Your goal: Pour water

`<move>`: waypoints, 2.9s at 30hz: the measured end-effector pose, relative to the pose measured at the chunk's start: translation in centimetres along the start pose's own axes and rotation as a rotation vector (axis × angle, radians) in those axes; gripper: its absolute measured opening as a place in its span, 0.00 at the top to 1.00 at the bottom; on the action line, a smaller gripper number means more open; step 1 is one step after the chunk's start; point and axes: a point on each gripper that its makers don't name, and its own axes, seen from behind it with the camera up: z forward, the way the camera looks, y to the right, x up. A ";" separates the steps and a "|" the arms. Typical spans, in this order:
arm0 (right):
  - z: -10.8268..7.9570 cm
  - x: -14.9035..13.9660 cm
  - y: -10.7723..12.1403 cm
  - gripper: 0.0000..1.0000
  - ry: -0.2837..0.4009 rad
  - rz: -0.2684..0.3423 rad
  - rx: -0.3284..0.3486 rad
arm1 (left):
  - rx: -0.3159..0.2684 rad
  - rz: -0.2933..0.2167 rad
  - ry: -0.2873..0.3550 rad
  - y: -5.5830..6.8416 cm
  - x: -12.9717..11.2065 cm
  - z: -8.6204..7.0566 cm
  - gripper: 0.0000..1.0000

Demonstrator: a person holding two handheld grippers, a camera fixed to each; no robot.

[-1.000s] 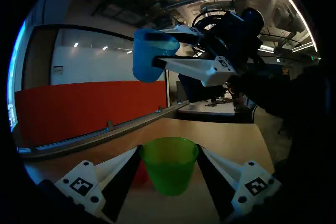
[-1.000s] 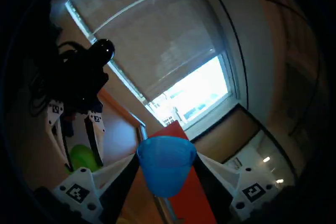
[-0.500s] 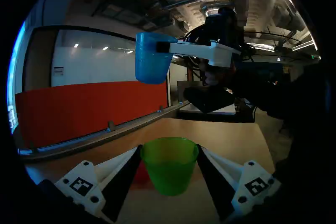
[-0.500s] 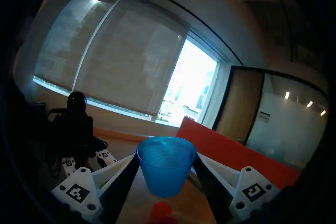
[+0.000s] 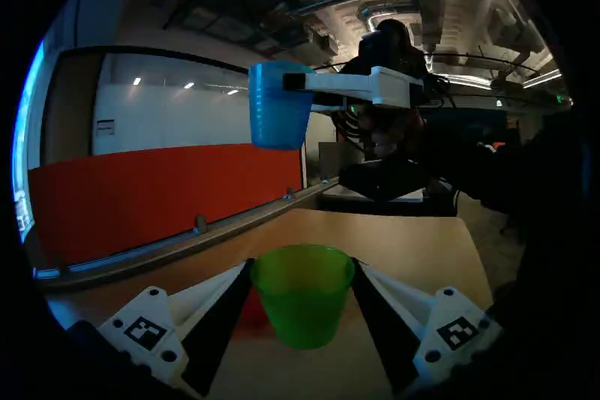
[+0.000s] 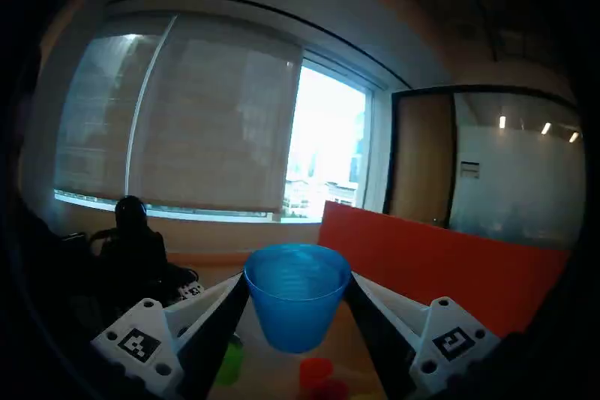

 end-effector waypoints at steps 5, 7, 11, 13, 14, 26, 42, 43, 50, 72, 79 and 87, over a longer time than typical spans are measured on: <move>-0.2 -0.5 -0.1 0.10 -0.003 0.030 0.006 | 0.006 -0.001 0.000 -0.3 0.2 0.2 0.10; -0.3 -0.5 0.0 0.10 0.000 0.045 0.008 | 0.007 0.000 0.000 -0.4 0.2 0.2 0.10; -0.7 -0.6 0.3 0.10 0.005 0.072 0.004 | 0.011 0.005 -0.004 -0.5 0.2 0.2 0.10; -0.9 -0.8 0.4 0.10 0.004 0.086 0.001 | 0.013 0.005 -0.006 -0.6 0.2 0.2 0.10; -1.0 -1.0 0.4 0.10 0.002 0.096 0.000 | 0.014 0.006 -0.007 -0.6 0.2 0.1 0.10; -2.3 -3.8 0.7 0.10 -0.054 0.141 -0.007 | 0.013 0.013 -0.057 -0.9 -1.1 0.2 0.10; -4.2 -8.3 0.3 0.10 -0.146 0.137 -0.005 | 0.003 0.019 -0.179 -1.3 -4.5 0.6 0.10; -4.3 -8.5 0.3 0.10 -0.151 0.136 -0.005 | 0.003 0.019 -0.190 -1.3 -4.8 0.6 0.10; -5.1 -10.6 -0.3 0.10 -0.197 0.123 0.005 | 0.003 0.021 -0.269 -1.7 -7.1 0.7 0.10; -5.8 -16.0 -1.5 0.09 -0.303 0.106 0.057 | -0.025 0.030 -0.410 -2.0 -11.6 0.9 0.10; -6.3 -17.8 -2.1 0.09 -0.335 0.102 0.074 | -0.039 0.023 -0.450 -2.1 -12.8 1.0 0.10; -7.0 -19.8 -2.6 0.09 -0.376 0.084 0.085 | -0.046 0.021 -0.501 -2.3 -14.4 0.8 0.10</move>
